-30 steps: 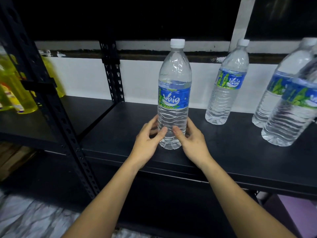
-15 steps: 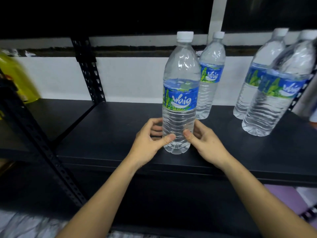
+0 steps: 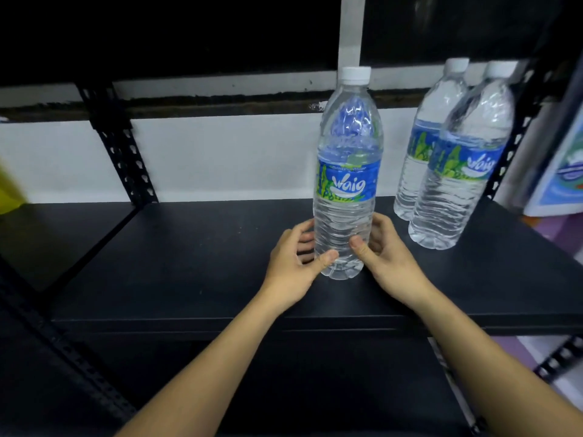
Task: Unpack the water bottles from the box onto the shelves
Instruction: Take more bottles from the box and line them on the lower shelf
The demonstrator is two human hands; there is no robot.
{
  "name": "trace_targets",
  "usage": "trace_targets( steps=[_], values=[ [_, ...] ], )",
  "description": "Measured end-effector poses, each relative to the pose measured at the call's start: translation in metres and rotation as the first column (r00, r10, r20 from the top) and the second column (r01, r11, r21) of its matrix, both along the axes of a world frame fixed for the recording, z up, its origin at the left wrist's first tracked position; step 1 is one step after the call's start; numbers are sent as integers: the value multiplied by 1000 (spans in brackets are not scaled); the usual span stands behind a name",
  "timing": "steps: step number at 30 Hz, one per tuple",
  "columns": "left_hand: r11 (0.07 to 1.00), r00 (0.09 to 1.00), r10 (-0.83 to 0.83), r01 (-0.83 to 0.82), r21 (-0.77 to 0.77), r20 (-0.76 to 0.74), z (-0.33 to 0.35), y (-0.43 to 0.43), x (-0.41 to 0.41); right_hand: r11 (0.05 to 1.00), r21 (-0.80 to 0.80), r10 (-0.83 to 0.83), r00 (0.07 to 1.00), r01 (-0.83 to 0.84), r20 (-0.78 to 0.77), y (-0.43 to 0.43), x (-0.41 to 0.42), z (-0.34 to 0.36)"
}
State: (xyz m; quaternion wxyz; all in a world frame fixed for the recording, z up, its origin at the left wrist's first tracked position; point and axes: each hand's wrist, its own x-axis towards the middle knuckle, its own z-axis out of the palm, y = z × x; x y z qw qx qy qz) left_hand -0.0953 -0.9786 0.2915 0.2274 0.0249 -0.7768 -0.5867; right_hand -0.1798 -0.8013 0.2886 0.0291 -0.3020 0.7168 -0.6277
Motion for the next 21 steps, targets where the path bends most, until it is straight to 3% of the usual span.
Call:
trace_targets(
  steps=[9,14,21],
  values=[
    [993,996,76,-80,-90,-46,0,-2,-32,973,144,-148,969,178,-198,-3,-26,6],
    [971,972,149,-179,-160,-180,-2,-1,-41,962,104,-225,947,254,-228,-16,-33,1],
    [984,982,121,-139,-114,-148,-4,-6,-45,950,73,-277,927,304,-254,-23,-34,-11]
  ],
)
